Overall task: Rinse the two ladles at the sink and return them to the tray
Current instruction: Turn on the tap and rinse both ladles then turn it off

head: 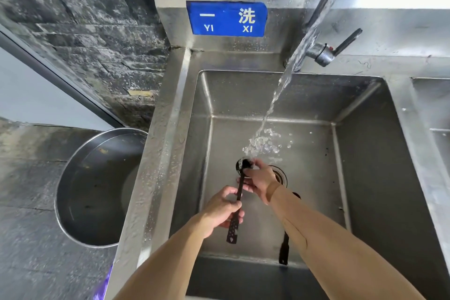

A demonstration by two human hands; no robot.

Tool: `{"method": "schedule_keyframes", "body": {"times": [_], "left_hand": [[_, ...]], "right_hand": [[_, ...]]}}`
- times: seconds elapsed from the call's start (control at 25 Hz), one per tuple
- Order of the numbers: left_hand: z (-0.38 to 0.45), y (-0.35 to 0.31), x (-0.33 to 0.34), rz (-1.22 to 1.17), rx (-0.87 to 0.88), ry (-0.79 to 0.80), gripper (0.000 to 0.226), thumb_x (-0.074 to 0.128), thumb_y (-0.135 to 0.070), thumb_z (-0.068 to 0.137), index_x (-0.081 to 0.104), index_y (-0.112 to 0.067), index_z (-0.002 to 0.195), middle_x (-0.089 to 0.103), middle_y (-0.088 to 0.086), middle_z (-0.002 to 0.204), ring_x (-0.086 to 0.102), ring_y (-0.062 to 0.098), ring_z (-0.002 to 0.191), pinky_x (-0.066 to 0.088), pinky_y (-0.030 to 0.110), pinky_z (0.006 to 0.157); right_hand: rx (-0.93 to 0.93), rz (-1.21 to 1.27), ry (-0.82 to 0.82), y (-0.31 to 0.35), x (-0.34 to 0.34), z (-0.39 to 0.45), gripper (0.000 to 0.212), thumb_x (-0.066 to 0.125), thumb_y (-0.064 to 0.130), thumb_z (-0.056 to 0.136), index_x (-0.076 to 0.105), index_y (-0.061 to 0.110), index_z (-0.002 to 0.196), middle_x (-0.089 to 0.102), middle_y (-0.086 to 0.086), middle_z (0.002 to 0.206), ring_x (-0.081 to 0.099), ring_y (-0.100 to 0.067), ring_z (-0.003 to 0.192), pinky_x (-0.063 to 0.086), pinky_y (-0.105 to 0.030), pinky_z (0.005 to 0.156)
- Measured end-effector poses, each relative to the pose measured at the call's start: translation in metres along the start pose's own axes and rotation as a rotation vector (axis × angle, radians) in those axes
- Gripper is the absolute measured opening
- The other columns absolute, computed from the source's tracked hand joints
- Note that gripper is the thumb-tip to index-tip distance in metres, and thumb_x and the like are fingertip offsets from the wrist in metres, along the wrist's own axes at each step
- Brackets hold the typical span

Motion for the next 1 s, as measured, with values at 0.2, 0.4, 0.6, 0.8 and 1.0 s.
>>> {"method": "schedule_keyframes", "body": {"times": [0.2,0.4,0.6,0.8,1.0], "left_hand": [[-0.003,0.007,0.000,-0.089,-0.006,-0.003,0.020,0.049,-0.015,0.100,0.060,-0.021,0.115,0.064,0.006,0.073,0.066,0.021,0.068,0.050,0.023,0.056],[0.002,-0.012,-0.001,-0.160,0.034,-0.057,0.025,0.046,-0.020,0.103,0.063,-0.009,0.117,0.062,0.008,0.077,0.063,0.024,0.071,0.047,0.029,0.062],[0.009,-0.057,-0.001,-0.269,0.111,-0.102,0.026,0.047,-0.021,0.102,0.062,-0.008,0.119,0.068,0.013,0.096,0.064,0.023,0.078,0.056,0.025,0.064],[0.022,-0.103,-0.003,-0.367,0.131,-0.082,0.038,0.037,-0.046,0.101,0.064,-0.020,0.106,0.071,0.010,0.115,0.067,0.029,0.102,0.045,0.046,0.102],[0.024,-0.142,-0.009,-0.381,0.239,-0.045,0.058,0.030,-0.064,0.094,0.064,-0.021,0.109,0.072,0.009,0.116,0.068,0.027,0.105,0.042,0.045,0.102]], "right_hand": [[-0.001,0.008,-0.039,0.010,0.007,0.000,0.028,0.048,-0.002,0.096,0.057,0.013,0.118,0.071,-0.017,0.074,0.066,-0.024,0.058,0.049,-0.026,0.043],[-0.114,0.034,-0.067,0.046,0.008,-0.012,0.037,0.045,-0.006,0.095,0.067,0.015,0.117,0.074,-0.016,0.089,0.069,-0.023,0.065,0.051,-0.022,0.040],[-0.221,0.056,-0.026,0.102,-0.002,-0.035,0.032,0.051,-0.002,0.095,0.068,0.015,0.115,0.072,-0.022,0.105,0.072,-0.027,0.074,0.060,-0.028,0.055],[-0.357,0.051,-0.013,0.162,-0.012,-0.061,0.023,0.049,0.002,0.096,0.067,0.016,0.101,0.070,-0.017,0.106,0.069,-0.027,0.081,0.057,-0.030,0.067],[-0.415,0.097,0.035,0.202,-0.009,-0.076,0.022,0.048,0.003,0.097,0.065,0.014,0.105,0.069,-0.014,0.094,0.070,-0.029,0.077,0.060,-0.034,0.072]]}}
Point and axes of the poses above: each hand's wrist, its own z-axis towards the middle knuckle, its own x-axis out of the palm, y = z × x, the point moved 5 cm from there along z, towards the middle knuckle
